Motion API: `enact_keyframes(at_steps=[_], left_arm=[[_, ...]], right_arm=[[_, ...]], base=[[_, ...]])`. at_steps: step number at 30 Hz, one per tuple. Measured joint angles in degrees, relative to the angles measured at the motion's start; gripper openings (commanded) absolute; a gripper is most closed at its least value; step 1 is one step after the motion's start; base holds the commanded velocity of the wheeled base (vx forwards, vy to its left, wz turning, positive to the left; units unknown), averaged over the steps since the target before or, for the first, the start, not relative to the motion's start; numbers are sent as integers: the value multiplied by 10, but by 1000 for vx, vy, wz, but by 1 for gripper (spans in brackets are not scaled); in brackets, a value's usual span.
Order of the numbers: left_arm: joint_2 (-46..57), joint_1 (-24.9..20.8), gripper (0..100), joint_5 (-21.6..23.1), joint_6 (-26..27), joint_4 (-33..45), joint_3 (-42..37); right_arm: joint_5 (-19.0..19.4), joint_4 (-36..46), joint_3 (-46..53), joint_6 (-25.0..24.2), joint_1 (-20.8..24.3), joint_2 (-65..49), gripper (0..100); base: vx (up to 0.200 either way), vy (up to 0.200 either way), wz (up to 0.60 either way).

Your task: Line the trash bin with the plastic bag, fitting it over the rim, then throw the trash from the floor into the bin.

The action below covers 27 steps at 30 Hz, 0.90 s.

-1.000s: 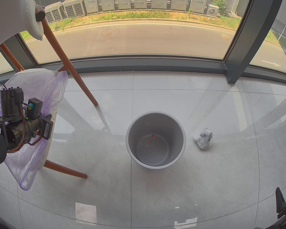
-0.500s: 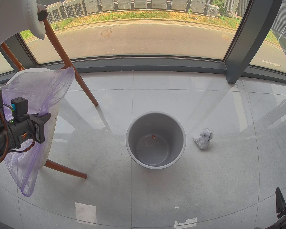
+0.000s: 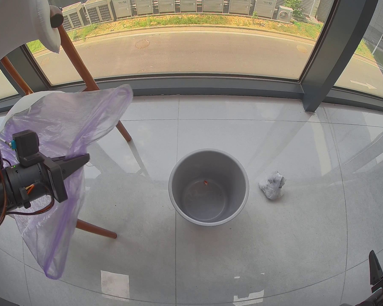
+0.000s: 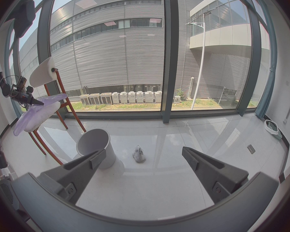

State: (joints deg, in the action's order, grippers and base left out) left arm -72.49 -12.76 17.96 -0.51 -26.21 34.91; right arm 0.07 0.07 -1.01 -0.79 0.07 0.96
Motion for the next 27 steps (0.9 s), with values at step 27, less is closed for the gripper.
enact_keyframes(at_steps=[27], left_arm=[[-90, -305, 0, 29, -82, -3, 117]], right_arm=[[0, -1, 0, -1, 0, 0, 100]], base=[[0, 0, 0]])
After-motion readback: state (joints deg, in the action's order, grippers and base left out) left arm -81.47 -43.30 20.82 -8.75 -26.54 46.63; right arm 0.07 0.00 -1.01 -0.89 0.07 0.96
